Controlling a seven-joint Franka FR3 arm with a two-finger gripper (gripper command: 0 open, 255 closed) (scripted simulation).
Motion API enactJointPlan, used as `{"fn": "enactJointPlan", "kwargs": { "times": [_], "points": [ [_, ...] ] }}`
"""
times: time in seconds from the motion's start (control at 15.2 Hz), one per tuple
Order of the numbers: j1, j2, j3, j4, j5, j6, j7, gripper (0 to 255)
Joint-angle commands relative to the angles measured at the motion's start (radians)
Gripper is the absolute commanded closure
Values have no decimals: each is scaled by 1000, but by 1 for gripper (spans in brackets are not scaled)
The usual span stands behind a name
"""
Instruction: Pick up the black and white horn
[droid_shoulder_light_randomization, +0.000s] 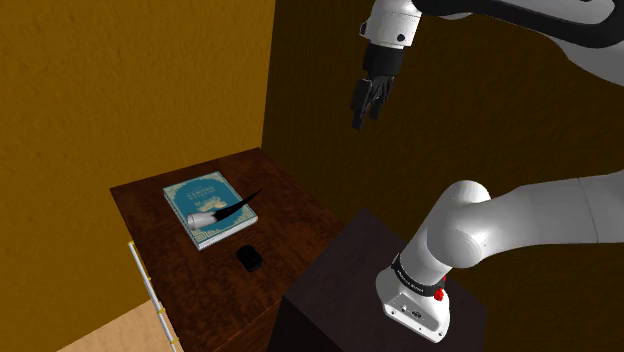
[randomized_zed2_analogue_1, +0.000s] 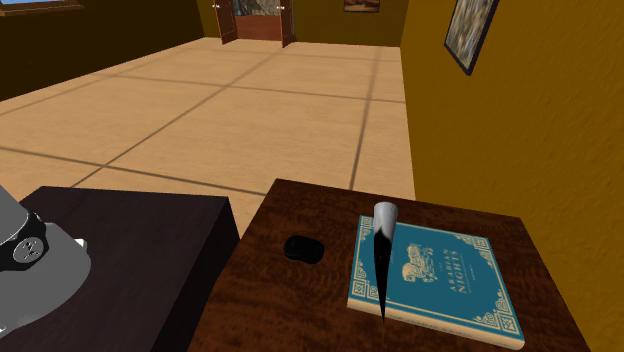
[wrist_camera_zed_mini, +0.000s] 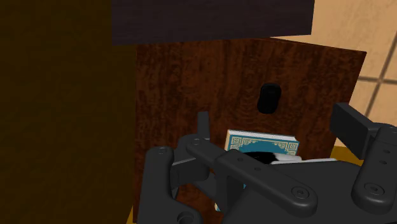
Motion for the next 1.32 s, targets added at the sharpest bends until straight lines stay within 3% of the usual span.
{"fn": "enactJointPlan", "kwargs": {
  "times": [0.0,0.59,1.25],
  "points": [
    [0,0,0,0,0,0,0,0],
    [55,188,-84,-114,-64,308,-279,0],
    [114,514,-144,-100,-78,630,-571,0]
  ]
}}
